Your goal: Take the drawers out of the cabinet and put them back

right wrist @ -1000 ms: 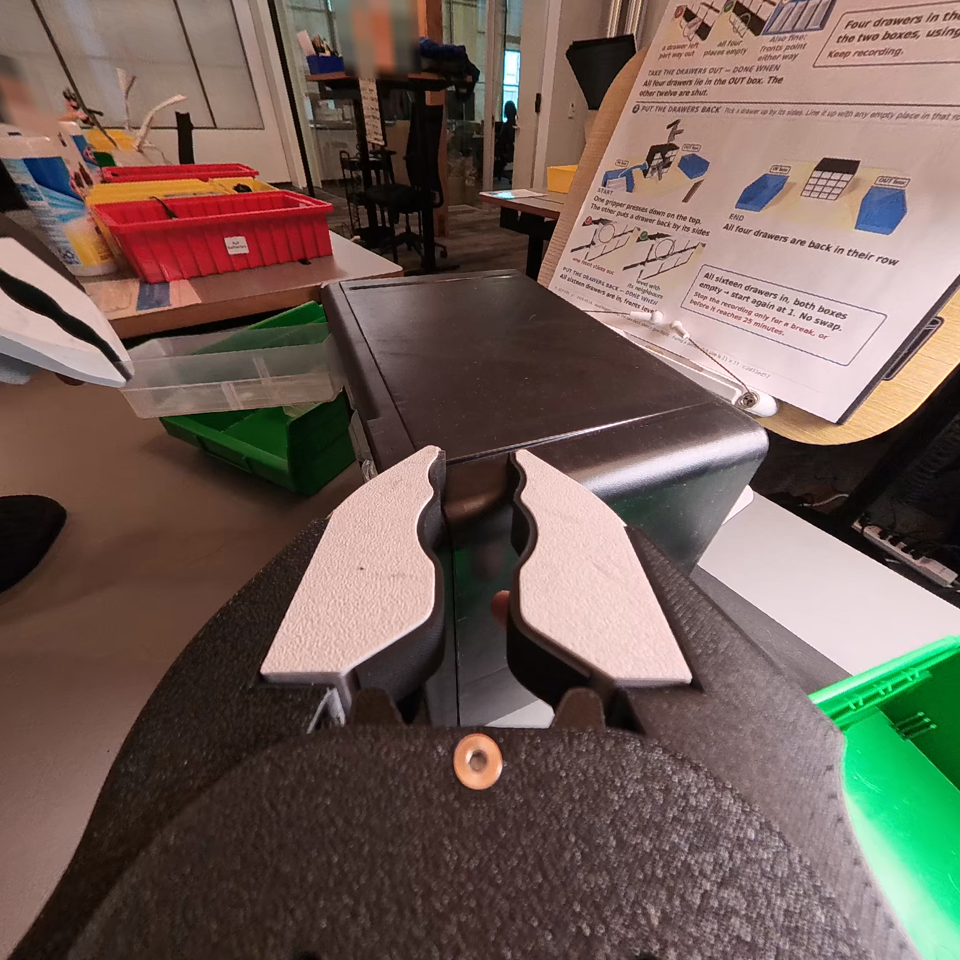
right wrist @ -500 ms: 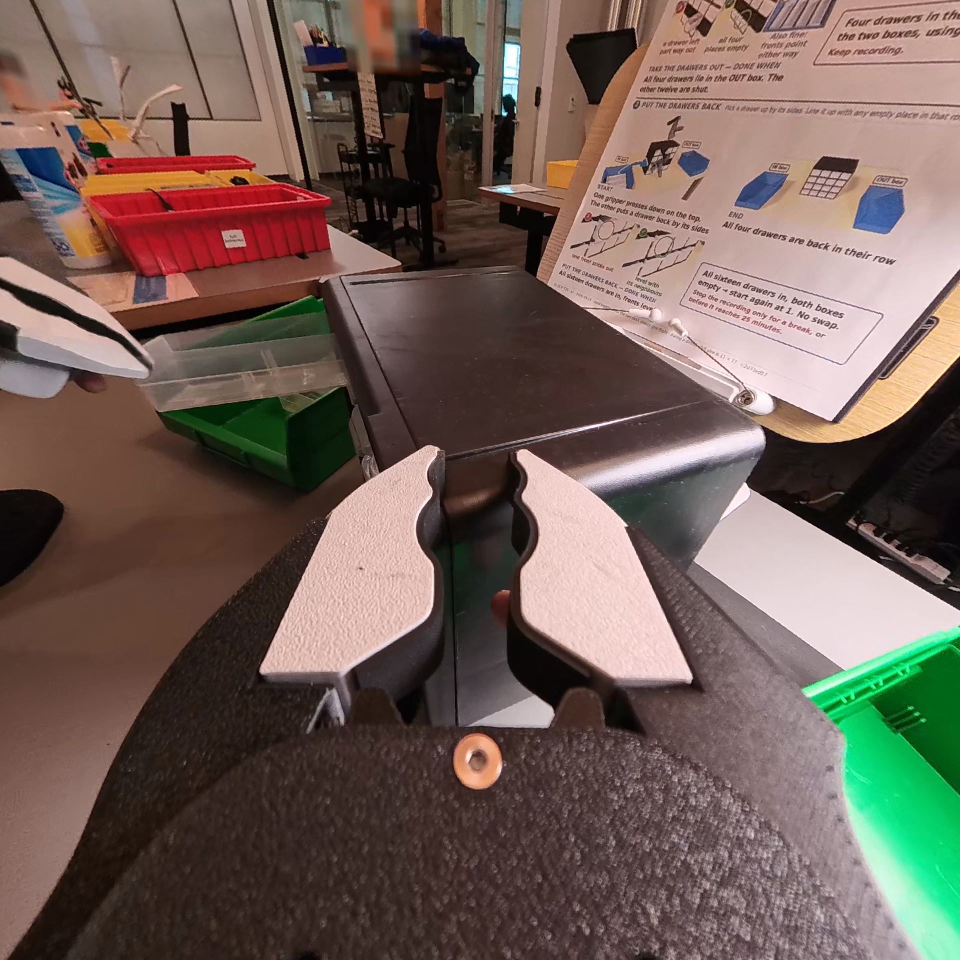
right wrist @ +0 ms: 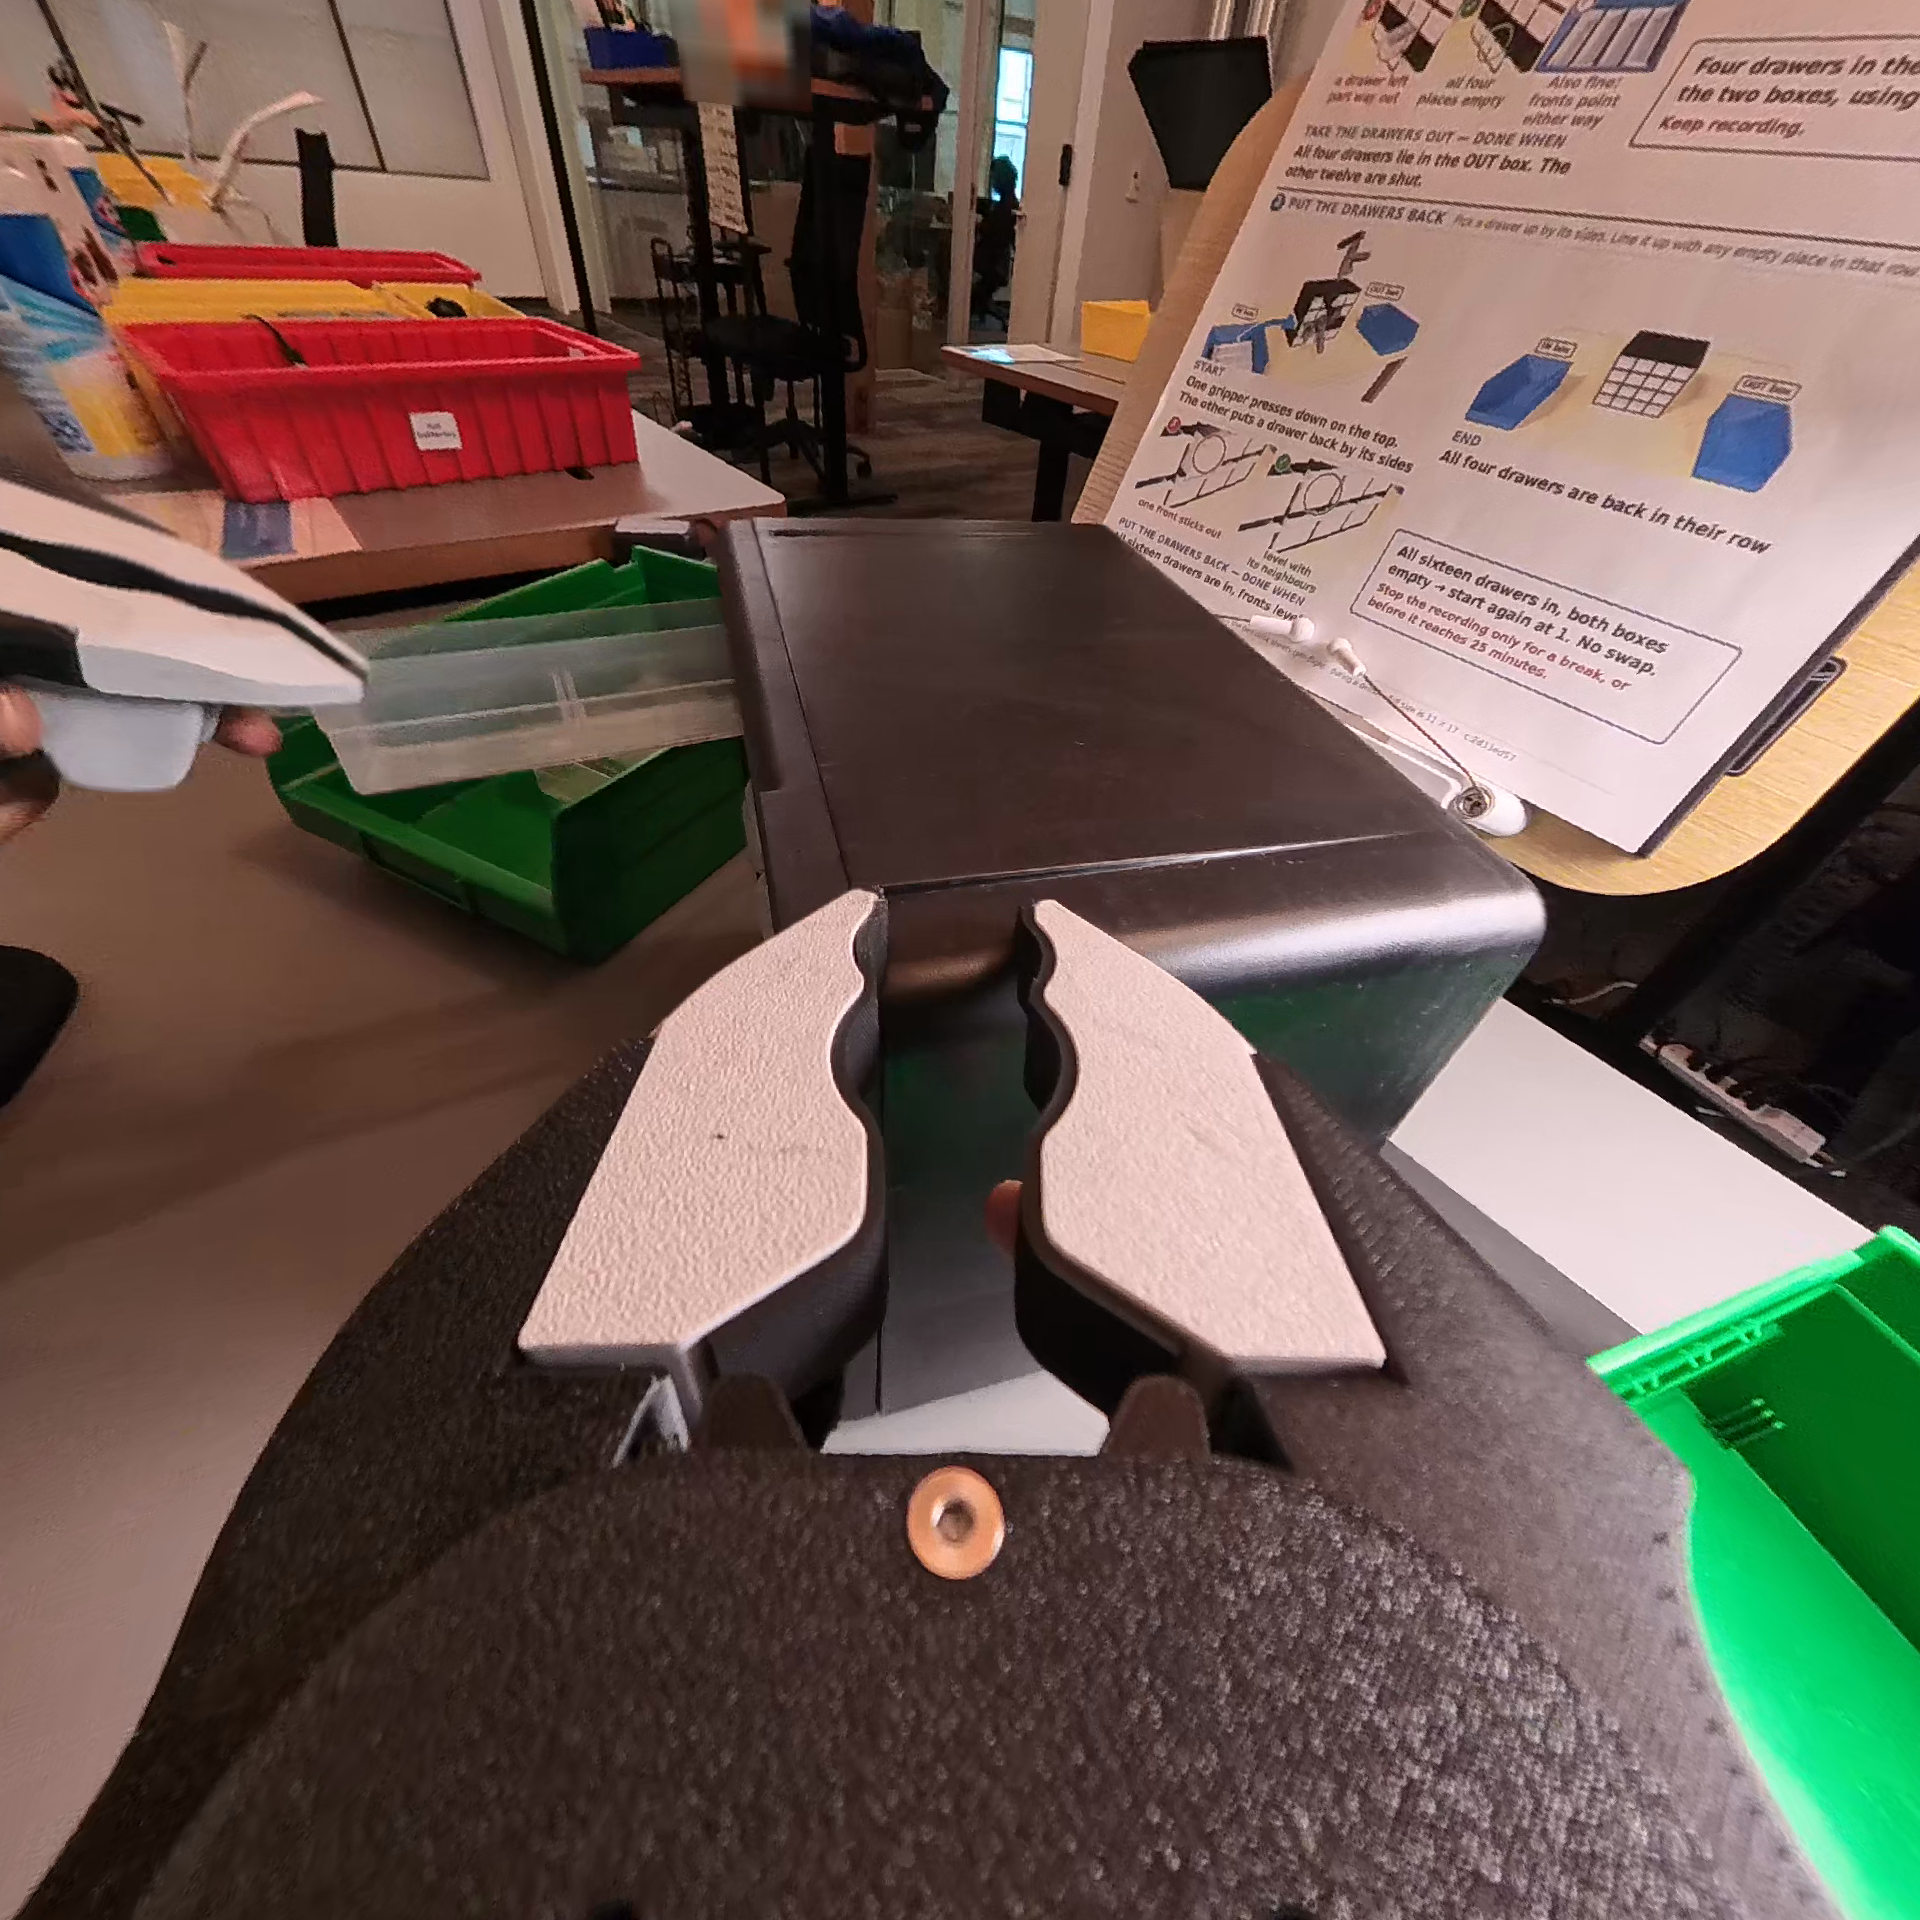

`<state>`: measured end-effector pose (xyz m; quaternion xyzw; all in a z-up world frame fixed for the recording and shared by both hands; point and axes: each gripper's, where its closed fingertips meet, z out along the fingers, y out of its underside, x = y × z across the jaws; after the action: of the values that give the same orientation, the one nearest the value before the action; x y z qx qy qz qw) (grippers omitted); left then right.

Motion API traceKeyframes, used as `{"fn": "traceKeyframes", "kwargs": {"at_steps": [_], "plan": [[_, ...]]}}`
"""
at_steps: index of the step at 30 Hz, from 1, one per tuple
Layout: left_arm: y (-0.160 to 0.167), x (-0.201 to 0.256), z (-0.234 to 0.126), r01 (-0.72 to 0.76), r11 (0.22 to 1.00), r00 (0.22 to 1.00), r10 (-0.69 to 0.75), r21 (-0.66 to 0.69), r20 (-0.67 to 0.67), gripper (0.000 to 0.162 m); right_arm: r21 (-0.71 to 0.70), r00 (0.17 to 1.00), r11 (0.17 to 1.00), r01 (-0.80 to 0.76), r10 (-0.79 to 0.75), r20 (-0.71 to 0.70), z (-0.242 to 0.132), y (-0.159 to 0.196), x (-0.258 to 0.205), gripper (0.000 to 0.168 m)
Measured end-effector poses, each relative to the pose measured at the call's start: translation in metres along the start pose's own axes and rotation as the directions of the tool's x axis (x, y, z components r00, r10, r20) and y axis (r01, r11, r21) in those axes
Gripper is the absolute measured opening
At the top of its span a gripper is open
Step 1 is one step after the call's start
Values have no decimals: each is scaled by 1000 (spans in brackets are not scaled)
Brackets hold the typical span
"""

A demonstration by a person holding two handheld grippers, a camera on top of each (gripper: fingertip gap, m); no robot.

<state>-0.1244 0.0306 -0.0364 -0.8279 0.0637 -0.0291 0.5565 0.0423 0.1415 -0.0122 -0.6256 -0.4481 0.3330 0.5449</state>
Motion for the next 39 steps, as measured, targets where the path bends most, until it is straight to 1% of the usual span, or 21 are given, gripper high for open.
{"fn": "traceKeyframes", "kwargs": {"at_steps": [2, 6, 8, 11, 13, 14, 16, 18, 19, 20, 22, 23, 24, 26, 28, 29, 31, 33, 34, 37, 39], "plan": [[-4, -7, -1, -139, 990, 989, 138, 11, 51, 4, -5, 1000, 1000, 11, -11, -7, 0, 0, 0, 23], [-2, -12, -1, -390, 921, 916, 386, 15, 110, 3, -30, 996, 997, 78, -79, -50, 0, -3, -1, 26], [3, -14, 1, -437, 899, 894, 433, 13, 118, 3, -38, 984, 989, 144, -147, -101, -1, -11, -5, 28], [1, -17, 1, -469, 882, 878, 459, 49, 134, 3, -169, 927, 941, 293, -323, -190, 5, -10, -12, 45], [-2, -18, 0, -476, 875, 875, 462, 87, 142, 4, -242, 876, 897, 370, -423, -231, 13, -7, -17, 51], [-5, -17, -1, -480, 870, 874, 465, 111, 141, 4, -310, 832, 858, 409, -490, -261, 16, -3, -15, 54], [-8, -17, -2, -495, 855, 868, 475, 155, 149, 4, -460, 694, 731, 504, -660, -288, 22, 6, -8, 61], [-10, -17, -1, -501, 844, 865, 479, 191, 150, 3, -577, 581, 613, 539, -767, -272, 27, 13, -2, 64], [-10, -17, -1, -500, 841, 865, 479, 205, 146, 3, -618, 547, 564, 548, -800, -245, 29, 17, -1, 66], [-10, -17, 0, -502, 837, 865, 482, 217, 142, 3, -639, 514, 522, 565, -829, -222, 31, 17, -1, 60], [-9, -14, 2, -514, 823, 858, 497, 241, 134, 3, -654, 410, 413, 634, -896, -168, 34, 12, -5, 35], [-8, -14, 3, -525, 814, 851, 507, 248, 139, 3, -662, 373, 367, 653, -917, -140, 33, 9, -6, 28], [-7, -14, 4, -538, 804, 843, 518, 253, 145, 3, -658, 365, 347, 668, -924, -117, 32, 7, -6, 23], [-7, -13, 4, -554, 787, 832, 534, 271, 151, 3, -661, 344, 305, 686, -936, -75, 30, 8, -5, 22], [-7, -11, 3, -559, 779, 828, 540, 285, 150, 3, -671, 227, 196, 715, -973, -42, 29, 8, -1, 20], [-7, -10, 2, -562, 774, 826, 542, 292, 154, 3, -660, 179, 157, 734, -983, -34, 28, 7, -1, 20], [-9, -5, -1, -570, 758, 820, 551, 317, 157, 3, -613, 148, 134, 778, -989, -29, 24, 8, -2, 20], [-10, 6, -9, -578, 740, 812, 564, 344, 151, 2, -561, 131, 125, 818, -991, -29, 18, 8, -4, 20], [-9, 10, -11, -591, 734, 804, 573, 336, 160, 2, -539, 129, 126, 833, -991, -33, 15, 9, -6, 20], [-3, 24, -18, -639, 701, 767, 608, 316, 205, 2, -444, 164, 165, 881, -986, -41, 5, 10, -12, 19], [-1, 30, -21, -658, 690, 752, 617, 301, 231, 2, -394, 226, 221, 892, -974, -33, 0, 10, -14, 19]]}}
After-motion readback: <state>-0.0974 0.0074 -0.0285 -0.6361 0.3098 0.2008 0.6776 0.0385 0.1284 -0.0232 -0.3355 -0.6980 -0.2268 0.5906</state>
